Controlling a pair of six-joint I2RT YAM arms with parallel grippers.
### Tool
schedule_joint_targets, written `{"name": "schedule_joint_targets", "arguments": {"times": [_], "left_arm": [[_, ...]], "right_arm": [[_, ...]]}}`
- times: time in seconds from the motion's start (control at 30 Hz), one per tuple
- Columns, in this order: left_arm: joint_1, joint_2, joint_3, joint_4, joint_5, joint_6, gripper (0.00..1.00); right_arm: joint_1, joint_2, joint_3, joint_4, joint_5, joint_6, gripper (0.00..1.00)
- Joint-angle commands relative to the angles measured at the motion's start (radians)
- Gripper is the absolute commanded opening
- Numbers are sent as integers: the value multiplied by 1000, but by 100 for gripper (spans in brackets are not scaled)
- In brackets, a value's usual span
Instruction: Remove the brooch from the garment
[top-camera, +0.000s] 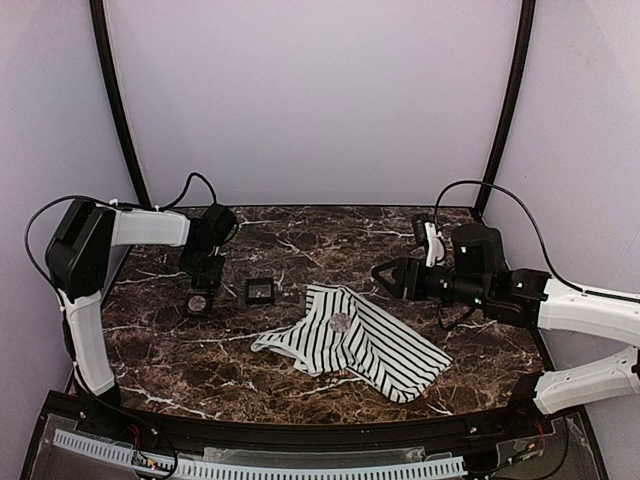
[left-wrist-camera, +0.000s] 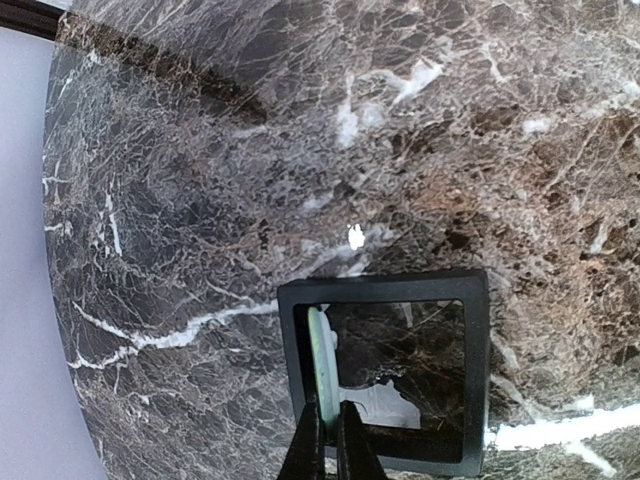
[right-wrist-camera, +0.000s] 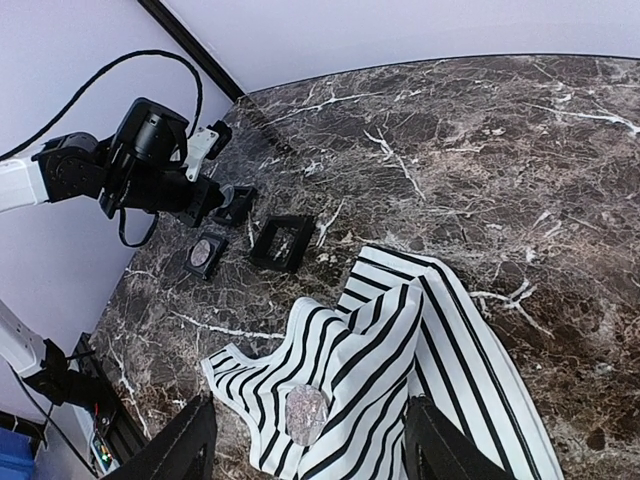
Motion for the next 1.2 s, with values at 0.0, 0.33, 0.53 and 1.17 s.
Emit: {"name": "schedule_joint_targets", "arguments": {"times": [0.0,0.33,0.53,1.17], "left_arm": [[8,10,37,-3,-1,10,1],[9,17,56,-1,37,4,12],[9,18,68,-16,50,2,19],[9,-151,-1,2,143,-47,57]], "right_arm": [[-10,-12,-16,13,-2,8,64],[-10,-19,-30,10,-7,17,64],[-10,-34,-36,1,-2,20,64],[-10,-29,-48,-33,-22,2,70]]}}
